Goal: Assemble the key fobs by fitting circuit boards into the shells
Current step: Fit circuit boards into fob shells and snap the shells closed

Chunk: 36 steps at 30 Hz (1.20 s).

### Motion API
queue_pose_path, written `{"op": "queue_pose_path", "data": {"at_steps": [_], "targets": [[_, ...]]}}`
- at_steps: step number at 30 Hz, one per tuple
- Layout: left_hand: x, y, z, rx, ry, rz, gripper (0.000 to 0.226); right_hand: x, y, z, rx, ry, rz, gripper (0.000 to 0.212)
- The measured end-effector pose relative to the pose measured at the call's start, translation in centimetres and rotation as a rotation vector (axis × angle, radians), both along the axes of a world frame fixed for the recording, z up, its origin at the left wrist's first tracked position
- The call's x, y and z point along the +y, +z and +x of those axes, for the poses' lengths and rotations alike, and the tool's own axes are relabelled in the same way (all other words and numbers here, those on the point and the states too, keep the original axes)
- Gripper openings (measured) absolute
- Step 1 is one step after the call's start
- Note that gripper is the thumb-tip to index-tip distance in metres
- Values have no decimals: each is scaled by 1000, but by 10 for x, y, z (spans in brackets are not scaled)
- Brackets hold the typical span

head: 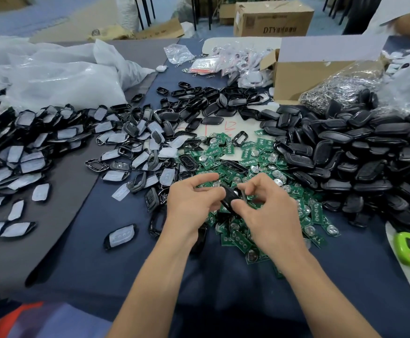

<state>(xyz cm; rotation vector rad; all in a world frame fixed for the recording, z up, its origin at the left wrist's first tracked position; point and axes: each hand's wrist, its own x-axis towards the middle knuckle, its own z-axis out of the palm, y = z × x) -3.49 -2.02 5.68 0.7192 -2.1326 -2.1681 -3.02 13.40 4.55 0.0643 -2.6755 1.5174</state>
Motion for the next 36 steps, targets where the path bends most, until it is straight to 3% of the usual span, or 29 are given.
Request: {"op": "queue_pose_path", "data": {"at_steps": [3,5,7,9,10,12,15,18,20,25,29,32,36], "targets": [[5,1,-3,2,-31,-66,36,-4,-2,4,29,81,96,34],[7,4,-4,20,-84,-42,34,-5,-5,3,32,87,51,33],[8,6,-4,35,-138,68,20,-2,-6,0,-12,49,-70,34],[3,4,-5,27,-126,133,13,2,-6,-2,-147,31,-341,35],[0,-1,-5,16,-93,78,13,3,-7,-3,-237,35,-569,36],[-9,-11,-6,-36,-43,-282,12,9,-8,-4,-400,37,-972,37],[-5,-14,0,-149,-104,-769,15,17,-10,-5,-521,15,-1171,45],[8,-15,-1,-209,-161,-980,38,20,-12,-6,-549,-17,-1056,31],[13,-15,-7,-229,-176,-1015,41,20,-11,-7,-561,1,-982,27],[10,-10,-16,-259,-198,-858,30,22,-13,-6,-537,-21,-952,27],[9,-7,-9,-145,-89,-601,12,14,-16,-2,-429,-79,-853,32],[12,-1,0,-58,-78,-473,14,8,-15,-1,-349,-90,-771,35],[17,6,6,28,-104,-457,20,6,-11,-4,-253,-76,-641,39]]}}
